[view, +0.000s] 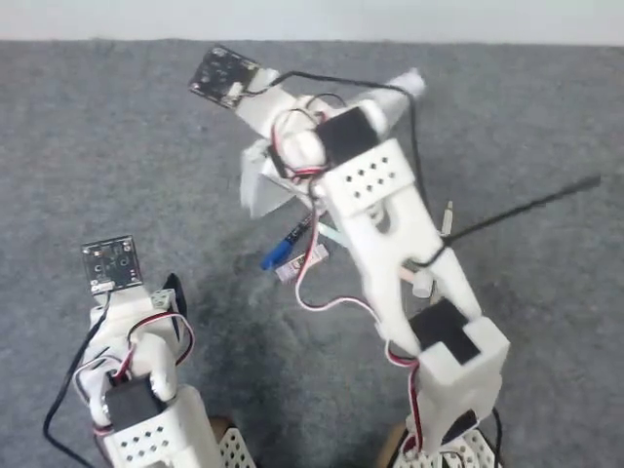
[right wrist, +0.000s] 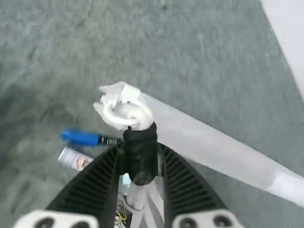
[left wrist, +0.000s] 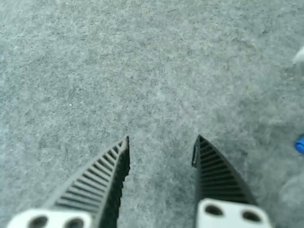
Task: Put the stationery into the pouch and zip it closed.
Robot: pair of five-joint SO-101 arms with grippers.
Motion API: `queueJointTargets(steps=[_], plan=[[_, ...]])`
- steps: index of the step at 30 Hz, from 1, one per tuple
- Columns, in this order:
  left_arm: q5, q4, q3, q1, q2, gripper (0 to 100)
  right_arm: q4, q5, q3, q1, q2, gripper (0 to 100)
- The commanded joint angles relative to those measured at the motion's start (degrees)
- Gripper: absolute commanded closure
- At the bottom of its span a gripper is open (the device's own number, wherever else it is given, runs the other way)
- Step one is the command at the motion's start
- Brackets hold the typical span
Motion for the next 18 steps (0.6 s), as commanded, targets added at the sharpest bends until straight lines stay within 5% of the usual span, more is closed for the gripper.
queueJointTargets(steps=[1, 6, 18], plan=[[0.62, -0.18, -1.54, -0.26, -0.79, 76, 5.58, -0.44, -0.70, 1.19, -8.40, 99.1], [3.08, 0.26, -1.54, -0.26, -0.79, 67, 10.59, -0.26, -0.44, 0.84, -12.70, 99.1], [3.43, 0.26, -1.10, -0.26, -0.79, 67, 10.77, 1.14, -0.70, 8.04, -25.10, 99.1]])
